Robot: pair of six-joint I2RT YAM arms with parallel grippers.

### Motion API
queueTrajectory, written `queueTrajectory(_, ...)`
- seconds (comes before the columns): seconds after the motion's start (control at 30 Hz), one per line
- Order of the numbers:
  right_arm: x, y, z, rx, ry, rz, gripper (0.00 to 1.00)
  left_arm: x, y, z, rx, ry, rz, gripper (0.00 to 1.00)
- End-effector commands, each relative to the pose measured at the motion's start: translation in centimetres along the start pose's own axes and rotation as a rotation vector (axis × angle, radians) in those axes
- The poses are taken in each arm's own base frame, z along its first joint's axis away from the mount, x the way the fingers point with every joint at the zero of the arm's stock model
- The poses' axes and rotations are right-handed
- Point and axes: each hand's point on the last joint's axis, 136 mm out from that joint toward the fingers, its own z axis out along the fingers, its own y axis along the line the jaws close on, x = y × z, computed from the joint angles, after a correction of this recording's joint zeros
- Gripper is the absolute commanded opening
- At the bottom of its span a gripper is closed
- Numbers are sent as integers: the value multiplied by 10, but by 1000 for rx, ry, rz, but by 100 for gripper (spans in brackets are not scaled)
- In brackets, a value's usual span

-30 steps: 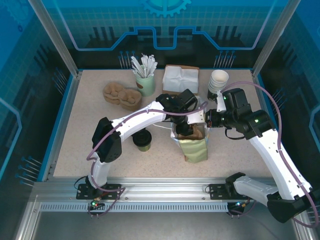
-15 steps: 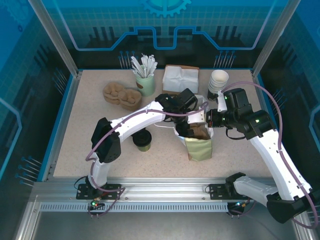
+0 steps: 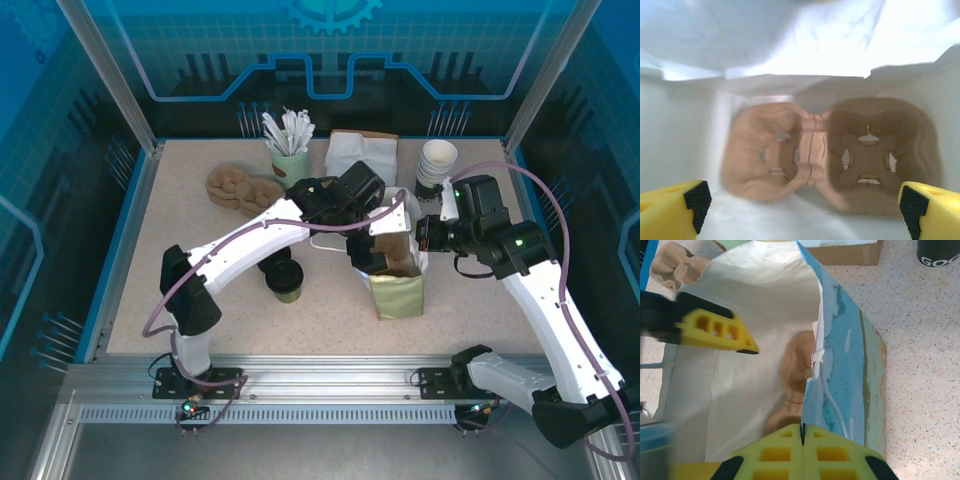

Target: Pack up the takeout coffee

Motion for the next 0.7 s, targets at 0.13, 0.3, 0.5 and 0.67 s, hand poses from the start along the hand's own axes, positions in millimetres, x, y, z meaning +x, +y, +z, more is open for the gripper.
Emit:
queueTrajectory(0.13,-7,0,-5,-24,-46,57,0,-46,4,-67,-81,-176,-43,99)
queueTrajectory(0.3,-9,-5,-6,-28,-61,78,5,-60,15,-103,-163,-260,-154,99)
queueTrajectory(0.5,-19,-20,-10,12,-78,51,29,-55,18,-130,-187,-318,-304,99)
queueTrajectory(0.67,-37,-36,-22,82,-69,-5,46,-42,10,-138,-186,-325,-346,99)
